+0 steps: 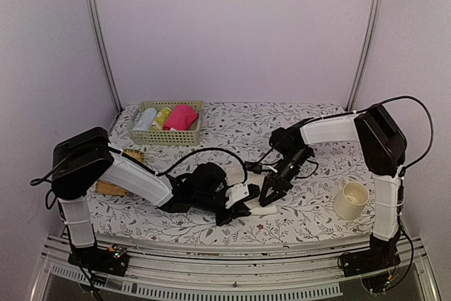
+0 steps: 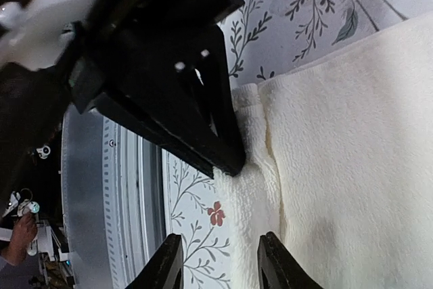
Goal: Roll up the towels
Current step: Roll the towel at the center of the board.
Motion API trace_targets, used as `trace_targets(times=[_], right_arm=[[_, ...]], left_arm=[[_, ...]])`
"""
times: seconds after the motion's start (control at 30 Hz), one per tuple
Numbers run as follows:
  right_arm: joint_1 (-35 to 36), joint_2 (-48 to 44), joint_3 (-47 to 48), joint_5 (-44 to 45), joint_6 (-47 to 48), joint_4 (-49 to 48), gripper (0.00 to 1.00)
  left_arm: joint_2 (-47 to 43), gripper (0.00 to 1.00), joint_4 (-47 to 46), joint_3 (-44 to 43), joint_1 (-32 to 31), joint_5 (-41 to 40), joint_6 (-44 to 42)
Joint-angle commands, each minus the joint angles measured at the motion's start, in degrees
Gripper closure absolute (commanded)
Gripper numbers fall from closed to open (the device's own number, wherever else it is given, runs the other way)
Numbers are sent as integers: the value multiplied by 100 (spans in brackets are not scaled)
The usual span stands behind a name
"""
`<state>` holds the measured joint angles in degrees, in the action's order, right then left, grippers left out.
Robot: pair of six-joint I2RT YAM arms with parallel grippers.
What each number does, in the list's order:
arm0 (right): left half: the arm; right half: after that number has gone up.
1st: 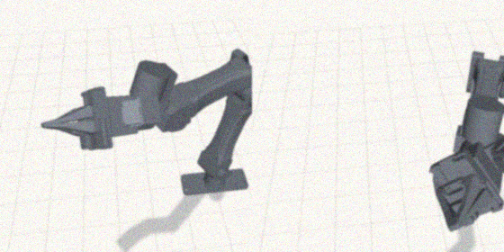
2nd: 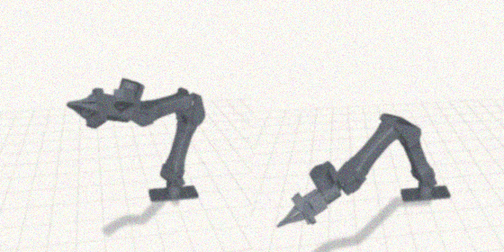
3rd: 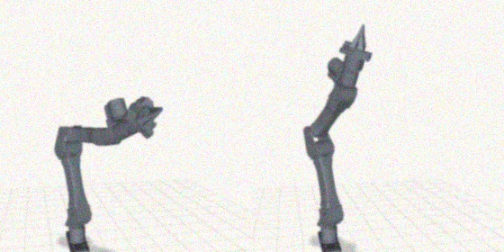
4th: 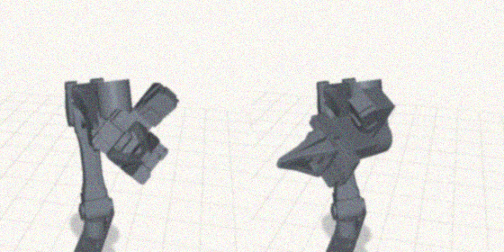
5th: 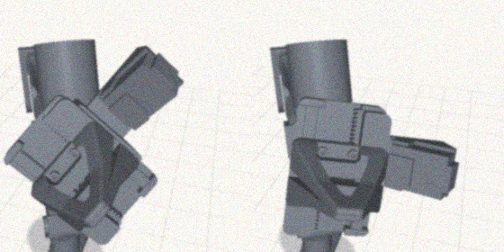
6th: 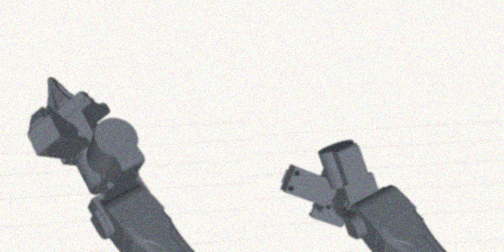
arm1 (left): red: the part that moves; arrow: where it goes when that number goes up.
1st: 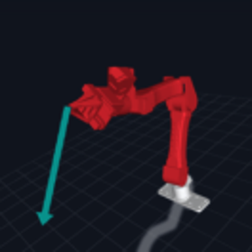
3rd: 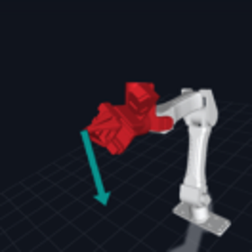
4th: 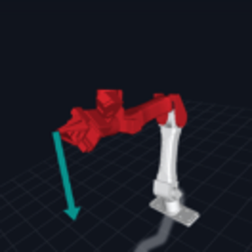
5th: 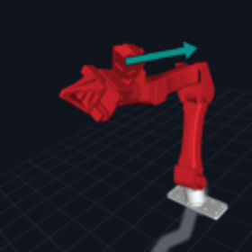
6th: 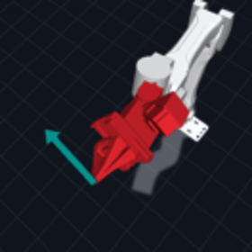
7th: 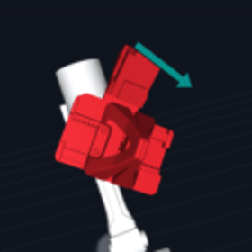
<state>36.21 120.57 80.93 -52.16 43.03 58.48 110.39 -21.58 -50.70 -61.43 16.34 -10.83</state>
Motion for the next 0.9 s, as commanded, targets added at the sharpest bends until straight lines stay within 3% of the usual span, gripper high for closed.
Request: trace_targets(times=[0.0,0.17,0.5,0.7,0.87], right_arm=[[-183,-854,-298,175,-57,-316,59],[-194,-1367,-772,691,-156,-704,58],[-109,-2944,-2391,1623,-132,-2717,63],[812,-2950,-2646,2801,-114,-3196,63],[1196,-2608,-2576,3287,-61,-3381,62]], left_arm=[[60,100,246,-96,34,484,358],[143,100,418,-327,189,836,640],[799,100,795,-841,1028,2998,2226],[1114,100,1017,-1082,1243,3508,2652],[1313,100,1012,-1232,1322,3612,3137]])
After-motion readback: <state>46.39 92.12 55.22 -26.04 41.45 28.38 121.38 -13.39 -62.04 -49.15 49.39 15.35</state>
